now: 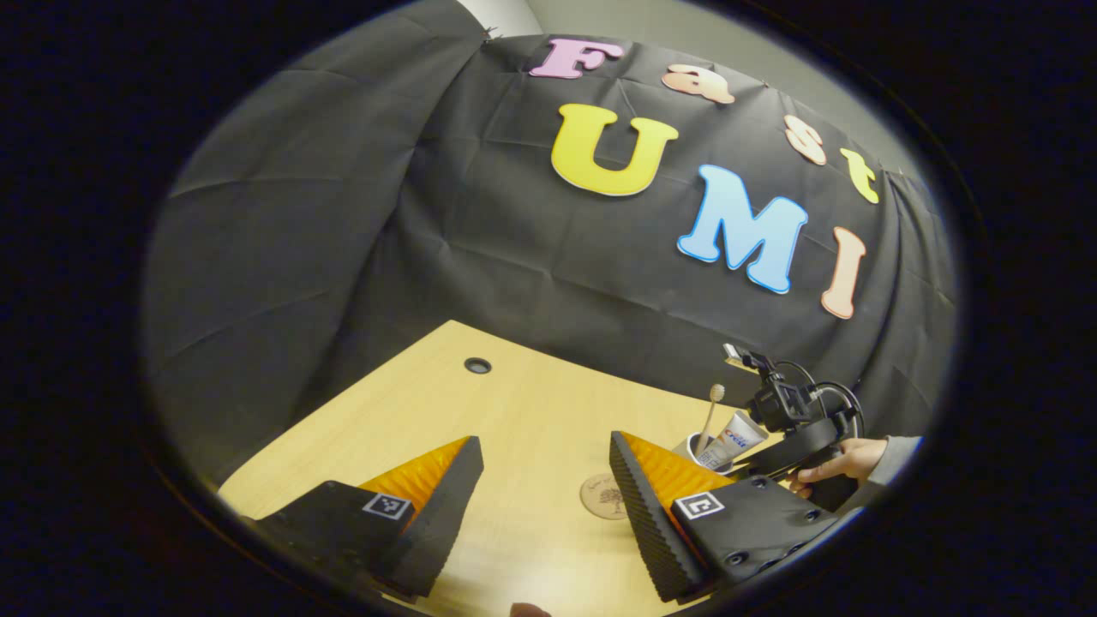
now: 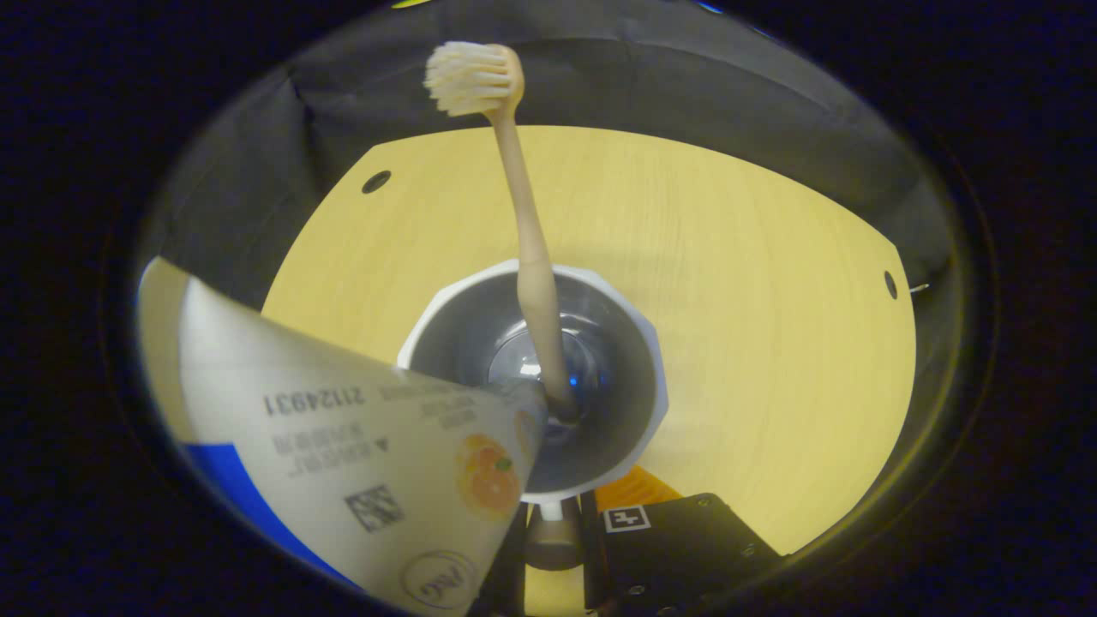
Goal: Put the toothbrush and toothpaste on the desktop into the cup, then pick up the cup and place it on the coaster on the desktop.
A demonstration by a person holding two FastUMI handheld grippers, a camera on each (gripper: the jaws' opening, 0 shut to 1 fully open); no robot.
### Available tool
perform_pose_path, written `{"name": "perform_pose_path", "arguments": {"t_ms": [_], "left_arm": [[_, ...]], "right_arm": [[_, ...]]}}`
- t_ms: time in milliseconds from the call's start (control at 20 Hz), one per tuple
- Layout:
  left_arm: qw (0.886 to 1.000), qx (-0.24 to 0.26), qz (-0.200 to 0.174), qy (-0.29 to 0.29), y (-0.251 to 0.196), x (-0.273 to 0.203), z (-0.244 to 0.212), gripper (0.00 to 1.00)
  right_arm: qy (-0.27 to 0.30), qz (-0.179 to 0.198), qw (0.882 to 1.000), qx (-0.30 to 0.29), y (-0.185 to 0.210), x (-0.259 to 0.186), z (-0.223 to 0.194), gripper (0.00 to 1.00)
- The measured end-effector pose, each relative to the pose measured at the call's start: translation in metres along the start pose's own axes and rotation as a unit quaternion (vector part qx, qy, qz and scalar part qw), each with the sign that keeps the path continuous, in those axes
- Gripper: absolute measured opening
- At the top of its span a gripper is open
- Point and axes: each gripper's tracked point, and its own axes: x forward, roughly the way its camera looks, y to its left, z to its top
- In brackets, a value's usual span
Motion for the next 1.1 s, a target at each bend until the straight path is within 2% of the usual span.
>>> {"name": "perform_pose_path", "arguments": {"t_ms": [150, 400, 700, 750, 800, 900, 1000, 1100], "left_arm": [[1.0, -0.002, 0.017, -0.004, 0.024, -0.011, 0.0, 0.95], [1.0, -0.012, 0.027, 0.0, 0.04, -0.022, -0.004, 0.96], [1.0, -0.01, 0.025, 0.001, 0.048, -0.026, -0.002, 0.96], [1.0, -0.01, 0.025, 0.001, 0.05, -0.026, -0.003, 0.92], [1.0, -0.012, 0.024, 0.002, 0.05, -0.027, -0.004, 0.96], [1.0, -0.014, 0.024, 0.003, 0.053, -0.026, -0.005, 0.96], [1.0, -0.019, 0.024, 0.005, 0.054, -0.026, -0.006, 0.96], [1.0, -0.021, 0.021, 0.005, 0.052, -0.025, -0.005, 0.96]], "right_arm": [[0.008, -0.002, 1.0, -0.012, 0.014, 0.006, 0.004, 0.31], [0.022, -0.003, 0.999, -0.024, 0.029, 0.019, 0.005, 0.31], [0.027, -0.018, 0.999, -0.032, 0.043, 0.032, 0.005, 0.31], [0.028, -0.023, 0.999, -0.035, 0.044, 0.033, 0.006, 0.31], [0.03, -0.026, 0.999, -0.034, 0.047, 0.033, 0.005, 0.3], [0.033, -0.029, 0.998, -0.034, 0.048, 0.033, 0.005, 0.31], [0.034, -0.024, 0.998, -0.039, 0.054, 0.035, 0.005, 0.31], [0.033, -0.013, 0.999, -0.035, 0.055, 0.024, 0.003, 0.36]]}}
